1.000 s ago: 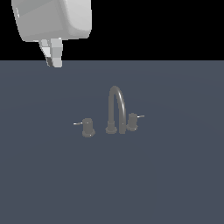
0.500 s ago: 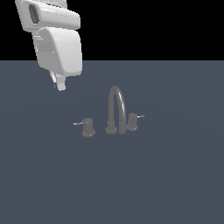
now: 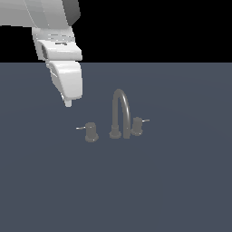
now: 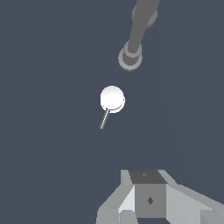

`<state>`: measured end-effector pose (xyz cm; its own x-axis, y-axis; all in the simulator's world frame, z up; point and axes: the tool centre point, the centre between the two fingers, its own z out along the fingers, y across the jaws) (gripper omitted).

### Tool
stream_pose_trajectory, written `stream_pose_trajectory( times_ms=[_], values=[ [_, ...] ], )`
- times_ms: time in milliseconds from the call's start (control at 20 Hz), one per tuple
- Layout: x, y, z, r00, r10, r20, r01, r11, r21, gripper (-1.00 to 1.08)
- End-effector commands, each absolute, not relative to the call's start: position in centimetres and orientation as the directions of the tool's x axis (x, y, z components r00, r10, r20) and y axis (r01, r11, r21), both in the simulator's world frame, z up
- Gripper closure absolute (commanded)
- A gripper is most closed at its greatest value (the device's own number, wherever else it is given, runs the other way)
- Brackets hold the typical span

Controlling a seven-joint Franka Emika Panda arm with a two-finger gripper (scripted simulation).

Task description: Turn on the faucet by rotating a designated handle.

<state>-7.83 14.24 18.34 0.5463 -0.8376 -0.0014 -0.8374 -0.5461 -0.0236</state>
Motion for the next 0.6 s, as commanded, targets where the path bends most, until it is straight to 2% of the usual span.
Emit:
stream_pose_trajectory(
  times_ms=[0,550],
  values=[
    [-7.0,14.4,17.1,0.517,-0.856,-0.002,-0.856,-0.516,-0.022,1.08],
    [-2.8,14.3,11.2,0.365,-0.931,0.001,-0.931,-0.365,-0.009,1.08]
  ],
)
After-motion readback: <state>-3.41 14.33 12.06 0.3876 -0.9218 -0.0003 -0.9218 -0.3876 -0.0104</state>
